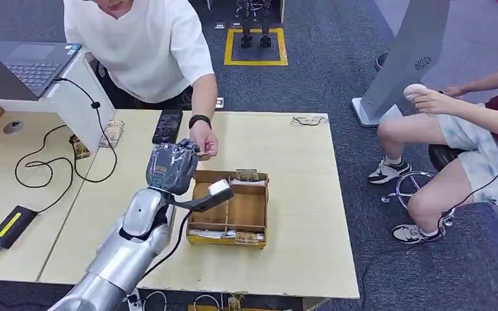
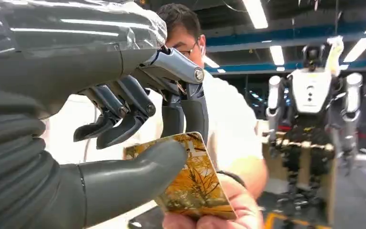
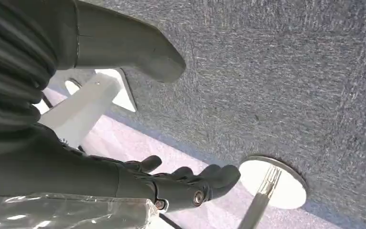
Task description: Pass the card to the sensor for recognition and then transmit it.
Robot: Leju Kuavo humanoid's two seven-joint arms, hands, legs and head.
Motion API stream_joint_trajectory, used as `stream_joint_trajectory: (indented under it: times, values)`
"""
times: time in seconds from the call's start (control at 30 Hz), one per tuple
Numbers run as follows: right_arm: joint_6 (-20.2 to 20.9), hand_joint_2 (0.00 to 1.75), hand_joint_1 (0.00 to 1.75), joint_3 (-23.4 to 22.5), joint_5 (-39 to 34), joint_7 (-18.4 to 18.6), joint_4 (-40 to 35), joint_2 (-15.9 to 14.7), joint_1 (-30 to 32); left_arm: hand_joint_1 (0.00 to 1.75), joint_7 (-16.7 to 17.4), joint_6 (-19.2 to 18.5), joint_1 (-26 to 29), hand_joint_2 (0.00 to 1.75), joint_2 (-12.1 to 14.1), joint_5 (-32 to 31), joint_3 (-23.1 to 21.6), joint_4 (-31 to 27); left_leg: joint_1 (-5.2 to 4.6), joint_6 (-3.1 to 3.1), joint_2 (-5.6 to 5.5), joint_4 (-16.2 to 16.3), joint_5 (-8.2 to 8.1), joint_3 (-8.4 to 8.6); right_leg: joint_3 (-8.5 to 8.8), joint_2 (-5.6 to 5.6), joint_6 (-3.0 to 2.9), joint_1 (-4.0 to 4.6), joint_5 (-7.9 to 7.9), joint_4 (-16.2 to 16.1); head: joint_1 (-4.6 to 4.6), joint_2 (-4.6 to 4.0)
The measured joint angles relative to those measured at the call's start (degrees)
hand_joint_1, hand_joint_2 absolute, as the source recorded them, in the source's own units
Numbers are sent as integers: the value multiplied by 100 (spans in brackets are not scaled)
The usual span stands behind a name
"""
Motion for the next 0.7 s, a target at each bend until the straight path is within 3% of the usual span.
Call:
stream_joint_trajectory:
  times: [0.03,0.23,0.7]
  values:
    - [0,175,0,0,0,2,0,2,0,0,24,16,1,175,2,-24,0,46,0,0,0,0,0,0,0,0,0,0,0,0,0,0]
    - [9,175,0,0,0,2,-26,2,1,0,-39,309,26,175,11,-4,2,221,0,0,-2,0,0,-4,0,-2,0,0,0,0,0,0]
    - [11,175,0,-2,0,-44,-59,2,33,0,-308,560,46,175,52,194,98,118,0,0,-2,0,0,-4,1,-2,0,0,0,1,0,0]
